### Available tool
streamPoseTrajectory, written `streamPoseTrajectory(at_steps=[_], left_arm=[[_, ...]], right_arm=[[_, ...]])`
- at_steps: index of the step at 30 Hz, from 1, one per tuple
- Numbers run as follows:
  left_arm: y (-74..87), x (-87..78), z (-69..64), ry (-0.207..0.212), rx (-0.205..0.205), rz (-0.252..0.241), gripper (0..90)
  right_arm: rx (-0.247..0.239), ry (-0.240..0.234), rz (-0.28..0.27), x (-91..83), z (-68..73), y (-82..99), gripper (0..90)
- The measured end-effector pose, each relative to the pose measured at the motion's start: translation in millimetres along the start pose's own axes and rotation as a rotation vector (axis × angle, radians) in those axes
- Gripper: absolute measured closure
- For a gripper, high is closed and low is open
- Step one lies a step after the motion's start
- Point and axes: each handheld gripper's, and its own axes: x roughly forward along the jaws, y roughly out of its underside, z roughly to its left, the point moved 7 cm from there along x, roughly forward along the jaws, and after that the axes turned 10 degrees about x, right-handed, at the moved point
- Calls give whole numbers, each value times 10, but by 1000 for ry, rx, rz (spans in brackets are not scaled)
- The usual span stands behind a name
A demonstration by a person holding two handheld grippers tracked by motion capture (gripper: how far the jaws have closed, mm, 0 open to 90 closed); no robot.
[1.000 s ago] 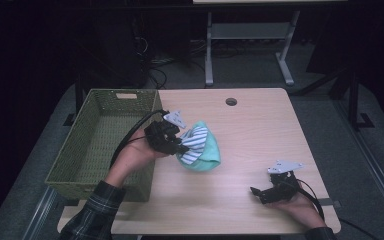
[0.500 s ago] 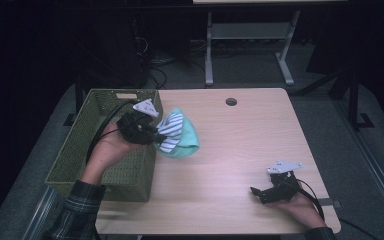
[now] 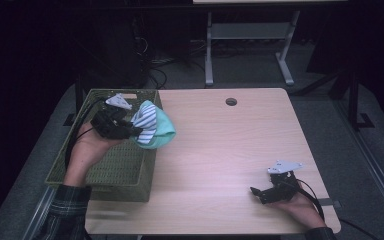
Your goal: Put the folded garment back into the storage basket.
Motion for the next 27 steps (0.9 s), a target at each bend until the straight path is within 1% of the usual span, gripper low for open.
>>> streamPoseTrajectory(at_steps=[2,7,8,10,11,12,13,14,16,18,22,23,27], left_arm=[[47,-13,34,-14,-16,6,735],[193,-47,122,-51,-58,5,734],[242,-51,143,-62,-74,11,734],[328,-57,187,-87,-80,24,734],[362,-58,198,-89,-90,28,734],[417,-57,216,-99,-108,28,735],[453,-60,232,-105,-113,31,735],[502,-61,250,-111,-126,32,734],[602,-59,284,-131,-162,28,734],[724,-28,321,-151,-188,41,735],[919,68,363,-175,-218,71,734],[979,100,365,-174,-234,77,734],[1135,198,387,-172,-263,84,734]], right_arm=[[0,0,0,0,0,0,0],[-3,0,-1,1,-3,0,0],[0,0,0,0,0,0,0],[0,0,0,0,-1,0,0],[-1,0,0,0,-1,0,0],[0,0,0,0,-1,0,0],[-3,1,0,0,-3,0,0],[0,0,0,0,-1,0,0],[0,-1,1,0,0,1,0],[-7,2,-3,2,-7,-2,0],[-8,1,-3,2,-7,-3,0],[-8,1,-3,2,-7,-2,0],[-8,1,-2,1,-7,-2,0]])
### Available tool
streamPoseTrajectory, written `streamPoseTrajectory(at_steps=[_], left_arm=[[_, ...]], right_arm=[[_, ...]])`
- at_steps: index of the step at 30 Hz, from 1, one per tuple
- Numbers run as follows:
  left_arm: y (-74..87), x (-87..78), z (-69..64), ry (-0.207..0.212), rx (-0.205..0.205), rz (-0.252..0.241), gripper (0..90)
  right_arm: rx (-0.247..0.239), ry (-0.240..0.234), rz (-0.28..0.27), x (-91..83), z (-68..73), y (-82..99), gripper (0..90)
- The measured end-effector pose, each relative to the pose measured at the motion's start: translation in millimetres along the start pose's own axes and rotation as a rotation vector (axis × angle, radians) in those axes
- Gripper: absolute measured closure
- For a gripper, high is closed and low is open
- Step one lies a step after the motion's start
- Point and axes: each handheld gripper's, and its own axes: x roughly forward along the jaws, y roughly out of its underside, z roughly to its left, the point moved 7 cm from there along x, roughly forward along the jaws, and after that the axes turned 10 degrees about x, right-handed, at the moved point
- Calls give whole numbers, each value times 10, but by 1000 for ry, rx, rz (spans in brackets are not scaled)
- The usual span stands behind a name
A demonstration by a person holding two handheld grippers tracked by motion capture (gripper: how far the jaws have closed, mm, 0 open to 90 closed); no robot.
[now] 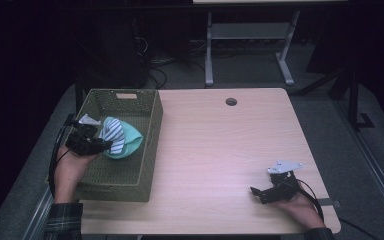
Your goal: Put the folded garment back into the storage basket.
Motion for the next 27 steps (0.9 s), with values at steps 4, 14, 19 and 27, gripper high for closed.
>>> streamPoseTrajectory(at_steps=[4,14,19,27], left_arm=[[90,74,46,-2,-14,10,734],[142,208,90,-3,-11,17,732],[172,335,76,6,1,56,732],[256,463,76,57,-39,107,728]], right_arm=[[-1,0,0,0,0,0,0],[-1,0,-1,1,-1,0,0],[-1,0,0,0,-1,0,0],[1,0,1,-1,1,1,0]])
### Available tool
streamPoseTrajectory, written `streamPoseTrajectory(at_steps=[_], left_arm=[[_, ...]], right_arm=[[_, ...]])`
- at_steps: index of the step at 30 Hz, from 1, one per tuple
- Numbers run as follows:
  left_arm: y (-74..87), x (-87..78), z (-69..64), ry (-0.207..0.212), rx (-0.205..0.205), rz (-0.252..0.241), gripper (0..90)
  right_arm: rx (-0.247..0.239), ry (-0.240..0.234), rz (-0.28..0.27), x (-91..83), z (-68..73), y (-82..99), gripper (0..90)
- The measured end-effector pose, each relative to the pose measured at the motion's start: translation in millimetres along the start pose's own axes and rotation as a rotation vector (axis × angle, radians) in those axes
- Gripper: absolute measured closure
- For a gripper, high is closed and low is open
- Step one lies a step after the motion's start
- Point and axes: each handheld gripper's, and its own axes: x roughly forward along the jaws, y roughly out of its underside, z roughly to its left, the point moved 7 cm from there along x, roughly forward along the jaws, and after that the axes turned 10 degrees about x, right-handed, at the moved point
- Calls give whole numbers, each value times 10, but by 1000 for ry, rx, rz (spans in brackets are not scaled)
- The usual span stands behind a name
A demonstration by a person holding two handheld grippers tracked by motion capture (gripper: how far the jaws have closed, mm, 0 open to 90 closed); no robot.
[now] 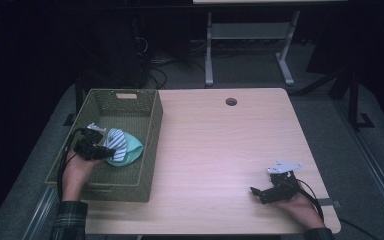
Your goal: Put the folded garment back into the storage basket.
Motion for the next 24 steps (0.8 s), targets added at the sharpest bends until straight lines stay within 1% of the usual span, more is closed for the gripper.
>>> streamPoseTrajectory(at_steps=[4,8,10,13,14,16,19,22,24], left_arm=[[23,49,-7,20,-19,31,723],[40,79,-4,28,-23,55,710],[54,101,0,27,-25,74,684],[68,122,8,17,-14,98,630],[67,127,16,8,-12,97,605],[69,130,26,4,-17,100,544],[80,149,51,2,-22,117,456],[79,158,68,-8,-24,117,370],[78,157,82,-27,-17,122,303]], right_arm=[[3,0,0,0,2,-1,0],[1,0,-1,1,1,0,0],[1,0,0,1,1,0,0],[0,0,-1,1,1,-1,0],[1,0,-1,1,1,0,0],[1,0,-1,1,2,0,0],[1,0,0,0,1,0,0],[1,0,-1,0,1,-1,0],[0,0,0,0,0,0,0]])
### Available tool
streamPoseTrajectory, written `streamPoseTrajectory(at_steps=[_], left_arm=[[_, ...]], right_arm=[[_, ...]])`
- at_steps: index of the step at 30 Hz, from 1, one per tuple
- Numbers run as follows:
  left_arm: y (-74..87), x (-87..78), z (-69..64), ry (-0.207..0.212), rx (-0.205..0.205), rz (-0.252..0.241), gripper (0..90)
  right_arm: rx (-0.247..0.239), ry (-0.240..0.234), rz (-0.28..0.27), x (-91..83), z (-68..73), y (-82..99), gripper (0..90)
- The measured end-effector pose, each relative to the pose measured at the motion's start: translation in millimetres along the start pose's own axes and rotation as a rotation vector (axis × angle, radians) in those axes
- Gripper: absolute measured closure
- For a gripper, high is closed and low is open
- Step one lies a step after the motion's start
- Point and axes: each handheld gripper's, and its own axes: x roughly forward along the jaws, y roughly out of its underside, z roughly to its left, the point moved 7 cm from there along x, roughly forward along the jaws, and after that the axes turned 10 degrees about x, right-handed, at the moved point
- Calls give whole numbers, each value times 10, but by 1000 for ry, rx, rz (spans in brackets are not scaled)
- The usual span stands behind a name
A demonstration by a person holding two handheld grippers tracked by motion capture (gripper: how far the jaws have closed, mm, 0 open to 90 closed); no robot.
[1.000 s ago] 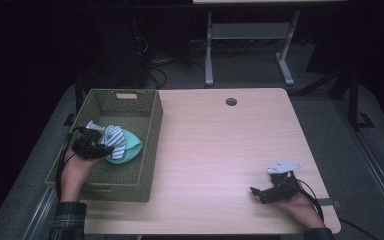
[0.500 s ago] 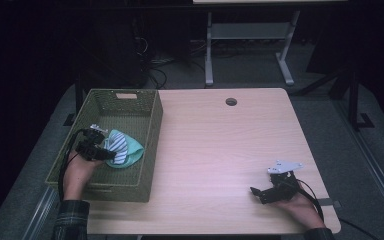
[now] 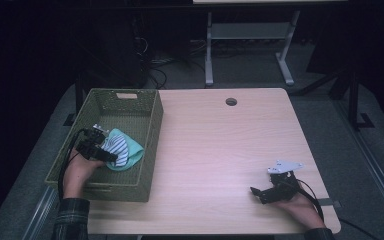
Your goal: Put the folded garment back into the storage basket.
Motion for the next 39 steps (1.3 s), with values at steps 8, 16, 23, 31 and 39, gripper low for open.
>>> streamPoseTrajectory(at_steps=[8,16,23,31,39], left_arm=[[-31,-54,2,-3,-4,-43,157],[-107,-200,-7,4,-4,-115,151],[-212,-336,-111,4,25,-152,146],[-350,-458,-281,39,51,-208,146],[-458,-522,-451,72,74,-239,147]], right_arm=[[1,-1,-1,1,1,0,0],[-2,0,-1,1,-2,-1,0],[-2,0,-1,1,-2,-1,0],[-2,0,-1,1,-1,-1,0],[-2,0,-1,1,-2,0,0]])
